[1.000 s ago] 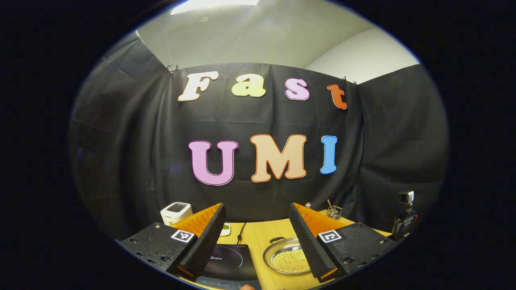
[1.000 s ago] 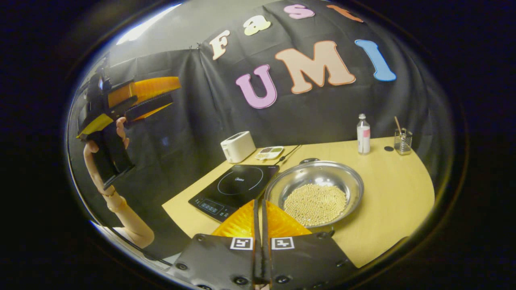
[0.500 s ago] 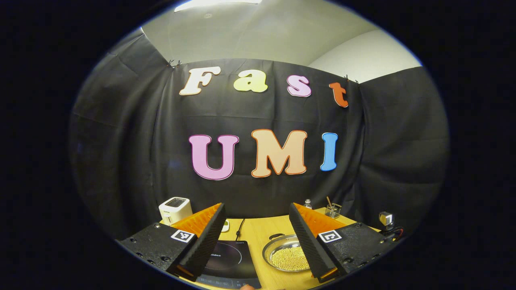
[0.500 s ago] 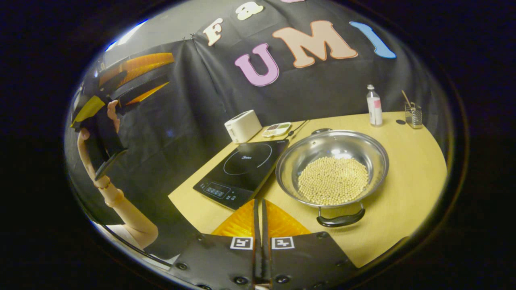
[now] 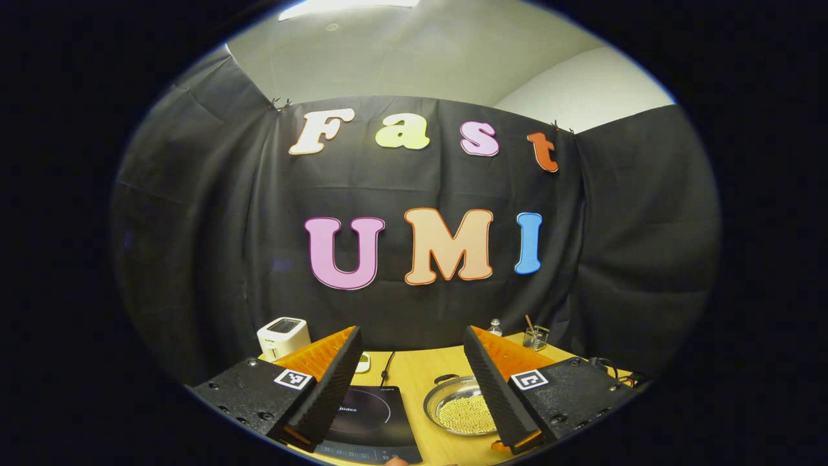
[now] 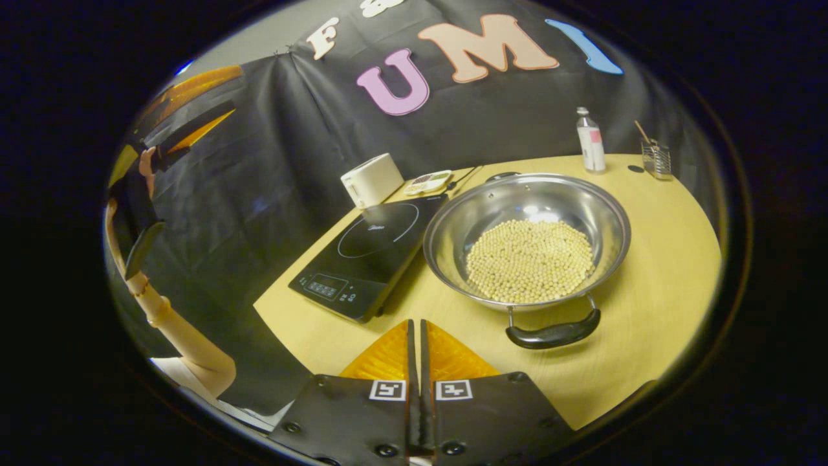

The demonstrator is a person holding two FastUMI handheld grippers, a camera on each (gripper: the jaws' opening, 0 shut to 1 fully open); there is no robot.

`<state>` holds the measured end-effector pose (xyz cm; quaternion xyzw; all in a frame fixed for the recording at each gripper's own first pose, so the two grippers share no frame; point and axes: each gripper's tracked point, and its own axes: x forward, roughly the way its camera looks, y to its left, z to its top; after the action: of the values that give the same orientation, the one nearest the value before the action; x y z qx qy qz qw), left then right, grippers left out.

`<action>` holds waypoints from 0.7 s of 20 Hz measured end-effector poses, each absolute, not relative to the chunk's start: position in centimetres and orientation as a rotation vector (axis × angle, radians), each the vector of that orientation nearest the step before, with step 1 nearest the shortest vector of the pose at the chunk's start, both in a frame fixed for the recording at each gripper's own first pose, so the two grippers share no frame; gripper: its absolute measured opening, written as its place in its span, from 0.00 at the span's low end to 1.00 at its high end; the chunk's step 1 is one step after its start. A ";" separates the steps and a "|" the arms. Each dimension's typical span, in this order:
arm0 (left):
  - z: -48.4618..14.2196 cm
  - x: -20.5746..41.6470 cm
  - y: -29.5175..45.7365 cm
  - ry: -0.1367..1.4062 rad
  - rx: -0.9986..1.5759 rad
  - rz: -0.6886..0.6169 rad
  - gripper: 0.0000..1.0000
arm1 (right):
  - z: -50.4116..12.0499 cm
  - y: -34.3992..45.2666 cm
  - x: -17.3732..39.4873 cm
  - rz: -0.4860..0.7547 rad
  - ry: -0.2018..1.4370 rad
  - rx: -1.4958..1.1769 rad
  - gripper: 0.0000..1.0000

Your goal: First push the handle of the pot to place it horizontally, then grasp the pot with both hands and set it on the induction cooktop.

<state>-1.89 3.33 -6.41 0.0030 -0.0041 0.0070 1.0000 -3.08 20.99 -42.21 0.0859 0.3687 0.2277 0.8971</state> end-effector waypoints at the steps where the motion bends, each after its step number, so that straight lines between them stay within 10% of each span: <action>1: -6.6 -2.0 3.3 -0.007 0.005 0.011 0.96 | -42.8 20.8 -2.7 0.459 0.777 0.181 0.03; 14: -7.8 -1.0 4.3 0.033 -0.003 0.037 0.96 | -45.4 17.6 -0.4 0.340 0.806 0.222 0.03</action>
<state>-0.95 4.34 -7.80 -0.0016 0.0163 0.0183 0.9997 -0.43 17.58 -45.40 0.1075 0.3893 0.1641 0.9000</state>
